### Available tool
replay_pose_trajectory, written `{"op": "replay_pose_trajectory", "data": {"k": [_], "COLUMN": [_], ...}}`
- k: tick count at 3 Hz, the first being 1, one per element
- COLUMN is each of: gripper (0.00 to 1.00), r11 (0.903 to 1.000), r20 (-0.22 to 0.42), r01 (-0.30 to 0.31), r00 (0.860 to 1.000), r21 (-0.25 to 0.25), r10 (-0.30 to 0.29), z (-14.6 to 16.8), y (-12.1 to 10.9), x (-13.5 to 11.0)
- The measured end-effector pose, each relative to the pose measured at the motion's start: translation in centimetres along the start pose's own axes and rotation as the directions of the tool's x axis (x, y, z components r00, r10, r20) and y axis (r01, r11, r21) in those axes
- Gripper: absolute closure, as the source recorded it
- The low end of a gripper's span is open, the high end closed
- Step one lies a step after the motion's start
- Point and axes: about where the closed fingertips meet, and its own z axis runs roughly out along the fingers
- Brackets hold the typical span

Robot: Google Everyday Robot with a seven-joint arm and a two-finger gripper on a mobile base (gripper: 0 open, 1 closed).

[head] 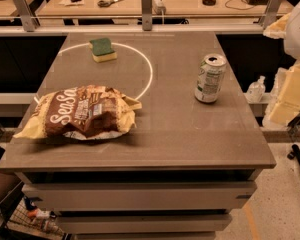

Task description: Pick brown chip bag

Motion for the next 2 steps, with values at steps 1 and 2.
{"op": "replay_pose_trajectory", "data": {"k": [1,2], "gripper": [0.17,0.16], "r11": [1.0,0.9999], "r20": [0.002,0.004], "r01": [0.002,0.003], "r00": [1.0,1.0], "r21": [0.007,0.013], "r10": [-0.002,-0.003], "z": [-0.16,-0.32], "y": [-0.04,-0.06], "x": [-0.13,-0.22]}}
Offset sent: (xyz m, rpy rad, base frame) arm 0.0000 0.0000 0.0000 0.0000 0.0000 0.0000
